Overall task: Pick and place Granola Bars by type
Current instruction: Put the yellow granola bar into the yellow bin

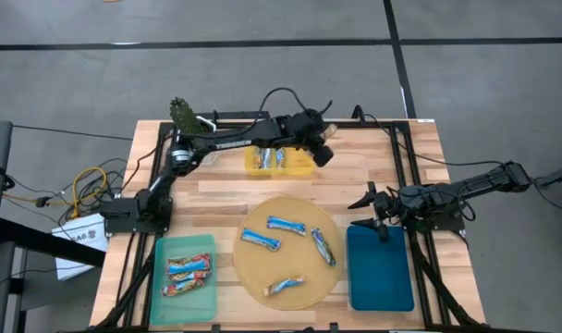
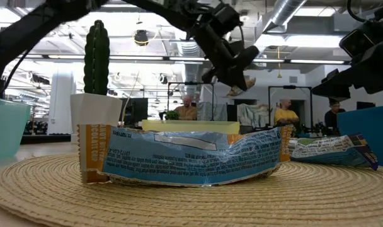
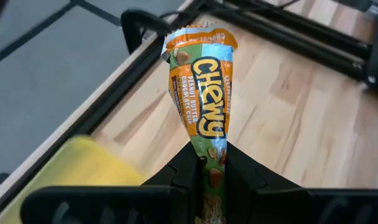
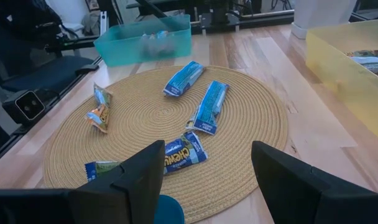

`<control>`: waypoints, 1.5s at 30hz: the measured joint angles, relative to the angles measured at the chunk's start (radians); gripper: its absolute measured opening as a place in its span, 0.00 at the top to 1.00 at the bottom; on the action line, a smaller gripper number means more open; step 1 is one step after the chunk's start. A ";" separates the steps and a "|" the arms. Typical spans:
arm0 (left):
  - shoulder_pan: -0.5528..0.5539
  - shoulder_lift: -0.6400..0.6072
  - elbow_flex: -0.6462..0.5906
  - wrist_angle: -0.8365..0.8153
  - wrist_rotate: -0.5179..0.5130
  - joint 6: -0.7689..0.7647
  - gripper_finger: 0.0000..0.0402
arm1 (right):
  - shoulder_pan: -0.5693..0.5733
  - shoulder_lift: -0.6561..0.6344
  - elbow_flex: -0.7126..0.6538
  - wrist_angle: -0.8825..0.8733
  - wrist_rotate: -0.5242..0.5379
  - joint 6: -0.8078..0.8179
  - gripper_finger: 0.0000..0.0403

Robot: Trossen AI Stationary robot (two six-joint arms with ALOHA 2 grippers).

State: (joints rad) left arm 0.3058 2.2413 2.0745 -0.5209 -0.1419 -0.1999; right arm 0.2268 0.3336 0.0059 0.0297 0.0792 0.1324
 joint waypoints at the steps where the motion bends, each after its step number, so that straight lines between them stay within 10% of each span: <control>1: 0.000 -0.033 -0.061 0.029 -0.003 0.001 0.90 | 0.000 0.000 0.000 0.001 0.000 0.000 0.42; 16: 0.060 -0.322 -0.648 0.303 -0.075 -0.369 0.90 | 0.000 0.000 0.000 0.001 0.000 0.000 0.42; 30: 0.077 -0.333 -0.726 0.352 -0.045 -0.737 0.90 | 0.000 0.000 0.000 0.000 0.000 0.000 0.42; 45: 0.117 -0.326 -0.726 0.251 -0.049 -0.799 0.90 | 0.000 0.000 0.000 0.000 0.000 0.000 0.42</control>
State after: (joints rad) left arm 0.4227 1.9154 1.3483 -0.2700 -0.1907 -0.9991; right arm 0.2264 0.3336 0.0059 0.0299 0.0792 0.1322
